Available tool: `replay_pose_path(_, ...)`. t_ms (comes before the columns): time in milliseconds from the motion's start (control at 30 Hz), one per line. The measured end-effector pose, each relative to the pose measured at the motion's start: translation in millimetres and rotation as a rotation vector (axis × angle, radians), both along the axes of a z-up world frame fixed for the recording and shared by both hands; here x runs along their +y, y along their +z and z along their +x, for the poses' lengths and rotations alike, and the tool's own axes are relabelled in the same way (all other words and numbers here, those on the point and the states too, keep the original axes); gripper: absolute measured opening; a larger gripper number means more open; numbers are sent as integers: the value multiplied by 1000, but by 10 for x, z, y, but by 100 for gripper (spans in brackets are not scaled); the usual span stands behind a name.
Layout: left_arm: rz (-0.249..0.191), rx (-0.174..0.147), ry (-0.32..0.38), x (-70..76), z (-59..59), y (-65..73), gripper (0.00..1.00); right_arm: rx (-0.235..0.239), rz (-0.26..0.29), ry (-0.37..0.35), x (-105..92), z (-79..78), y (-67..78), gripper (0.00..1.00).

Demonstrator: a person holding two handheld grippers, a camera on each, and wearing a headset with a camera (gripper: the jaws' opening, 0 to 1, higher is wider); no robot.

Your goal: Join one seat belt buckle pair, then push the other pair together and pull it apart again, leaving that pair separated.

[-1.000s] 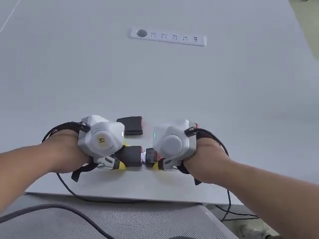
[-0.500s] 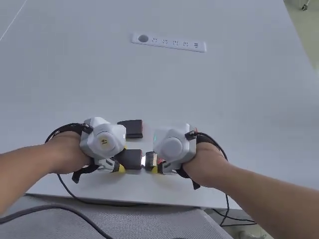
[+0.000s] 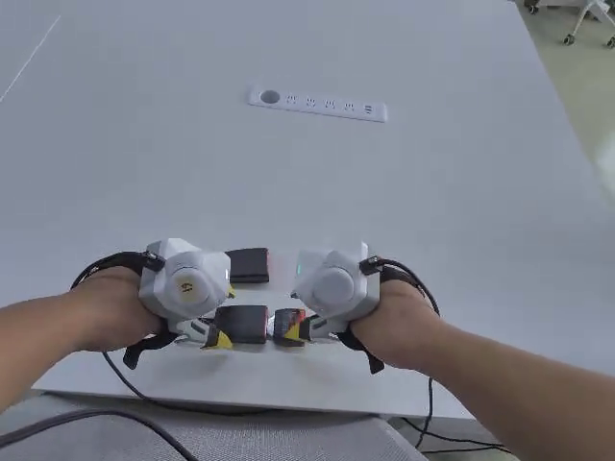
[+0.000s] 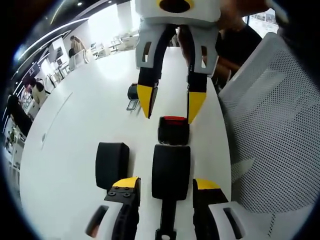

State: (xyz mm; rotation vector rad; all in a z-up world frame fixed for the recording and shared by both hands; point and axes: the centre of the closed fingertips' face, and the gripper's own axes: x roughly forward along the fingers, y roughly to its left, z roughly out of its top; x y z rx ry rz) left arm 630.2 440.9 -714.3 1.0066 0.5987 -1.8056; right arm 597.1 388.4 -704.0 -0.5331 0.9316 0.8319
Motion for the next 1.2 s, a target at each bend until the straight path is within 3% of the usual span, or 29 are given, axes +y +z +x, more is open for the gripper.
replay_pose_path(133, -18, -10, 8, -85, 67, 126, 42, -22, -15, -5, -55, 38, 70, 33)
replay_pose_path(267, -30, -24, 25, -163, 185, 164, 42, -27, -23, -13, -137, 44, 83, 31)
replay_pose_path(500, -24, -42, 40, -245, 354, 51, 48, -7, -44, -52, -436, 32, -31, 29)
replay_pose_path(700, -24, -23, 70, -307, 468, 39, 48, 1, -47, -83, -660, 39, -38, 30)
replay_pose_path(967, -1, -23, 47, -392, 568, -46, 49, 11, -53, -107, -983, 110, -63, 29)
replay_pose_path(1200, 7, -30, 49, -438, 728, -111, 49, 15, -64, -110, -1255, 144, -80, 29)
